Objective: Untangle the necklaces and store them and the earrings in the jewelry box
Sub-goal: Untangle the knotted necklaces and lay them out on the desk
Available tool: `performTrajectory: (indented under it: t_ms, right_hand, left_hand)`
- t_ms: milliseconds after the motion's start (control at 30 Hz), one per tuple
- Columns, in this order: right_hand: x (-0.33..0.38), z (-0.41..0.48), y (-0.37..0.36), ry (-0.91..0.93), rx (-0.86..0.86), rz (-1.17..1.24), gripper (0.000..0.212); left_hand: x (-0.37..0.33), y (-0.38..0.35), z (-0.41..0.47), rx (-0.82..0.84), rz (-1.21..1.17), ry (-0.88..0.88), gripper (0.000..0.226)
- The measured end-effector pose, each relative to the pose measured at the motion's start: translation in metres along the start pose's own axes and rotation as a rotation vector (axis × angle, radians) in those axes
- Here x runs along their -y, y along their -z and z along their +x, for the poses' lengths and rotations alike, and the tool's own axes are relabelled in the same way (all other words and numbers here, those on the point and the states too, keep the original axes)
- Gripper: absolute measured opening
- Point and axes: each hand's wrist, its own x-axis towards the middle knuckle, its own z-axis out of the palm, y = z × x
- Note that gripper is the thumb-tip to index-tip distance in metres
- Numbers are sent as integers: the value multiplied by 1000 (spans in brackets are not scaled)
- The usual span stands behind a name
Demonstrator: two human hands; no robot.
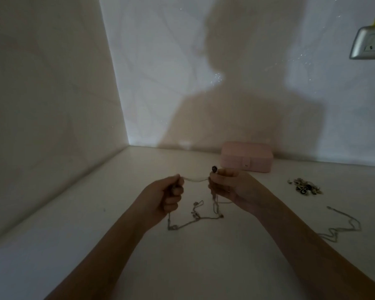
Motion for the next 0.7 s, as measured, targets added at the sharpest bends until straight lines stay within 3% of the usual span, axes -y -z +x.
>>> performTrajectory:
  t_ms: [100, 267, 433, 567, 700]
  right_hand:
    - [2, -2, -3, 10, 46, -15, 14]
    - [-2, -4, -7, 4, 99, -30, 4]
    - [-7, -2, -5, 21, 96, -156, 3]
    - [-10, -1, -7, 13, 101, -160, 18]
    - [-11, -1, -6, 28, 55, -174, 9]
  left_hand:
    - [8, -6, 0, -153, 393, -23, 30]
    - [21, -15, 1, -74, 539, -113, 21]
    - [25, -14, 4, -120, 572, -236, 22]
    - [27, -14, 6, -92, 447, -281, 13]
    - [26, -16, 6, -77, 403, -270, 6]
